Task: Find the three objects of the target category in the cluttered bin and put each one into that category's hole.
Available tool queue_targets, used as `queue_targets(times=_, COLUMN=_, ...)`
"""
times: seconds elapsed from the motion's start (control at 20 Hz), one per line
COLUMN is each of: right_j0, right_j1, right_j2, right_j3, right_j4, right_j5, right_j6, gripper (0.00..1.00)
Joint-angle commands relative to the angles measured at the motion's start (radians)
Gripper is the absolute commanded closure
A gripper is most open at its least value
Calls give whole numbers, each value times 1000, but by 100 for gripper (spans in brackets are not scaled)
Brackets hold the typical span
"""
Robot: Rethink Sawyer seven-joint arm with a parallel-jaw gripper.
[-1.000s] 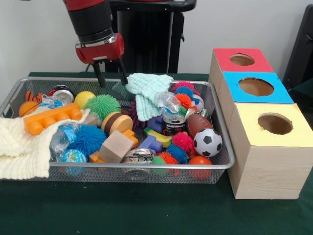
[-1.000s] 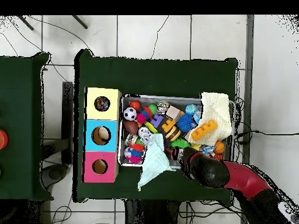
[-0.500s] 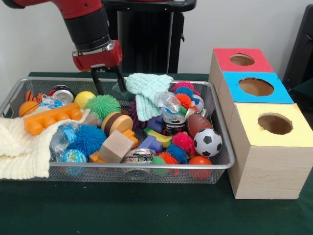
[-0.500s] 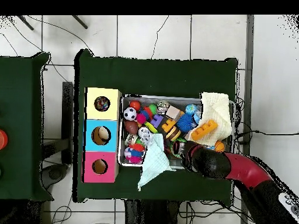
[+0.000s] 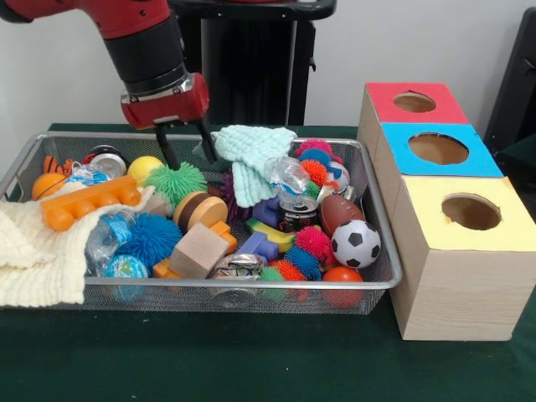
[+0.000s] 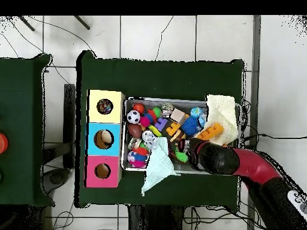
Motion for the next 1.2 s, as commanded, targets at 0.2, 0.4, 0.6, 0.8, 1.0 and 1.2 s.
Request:
queue_targets(times=0.2, right_j0=-71, right_j1=24, right_j2=112, right_j3=-163, right_j4=-38, right_j5=221, right_j6=-306, gripper=0)
queue_targets(times=0.4, right_j0=-101, right_j1=18, right_j2=144, right_j3=-176, right_j4=-44, right_j5=263, right_j6=-336, gripper=0)
queue_targets(times=0.6, right_j0=-101, right_j1=-8, right_j2=154, right_j3=-211, right_j4=-78, right_j5=293, right_j6=-359, gripper=0)
queue_targets(times=0.8, right_j0=-75, right_j1=-43, right_j2=148, right_j3=-247, right_j4=-116, right_j5=322, right_j6=-361, gripper=0)
queue_targets(times=1.0, right_j0=-31, right_j1=-108, right_j2=127, right_j3=-243, right_j4=-181, right_j5=289, right_j6=-305, gripper=0)
queue_targets(times=1.2, right_j0=18, right_j1=-121, right_j2=98, right_j3=-253, right_j4=-239, right_j5=259, right_j6=-247, gripper=0)
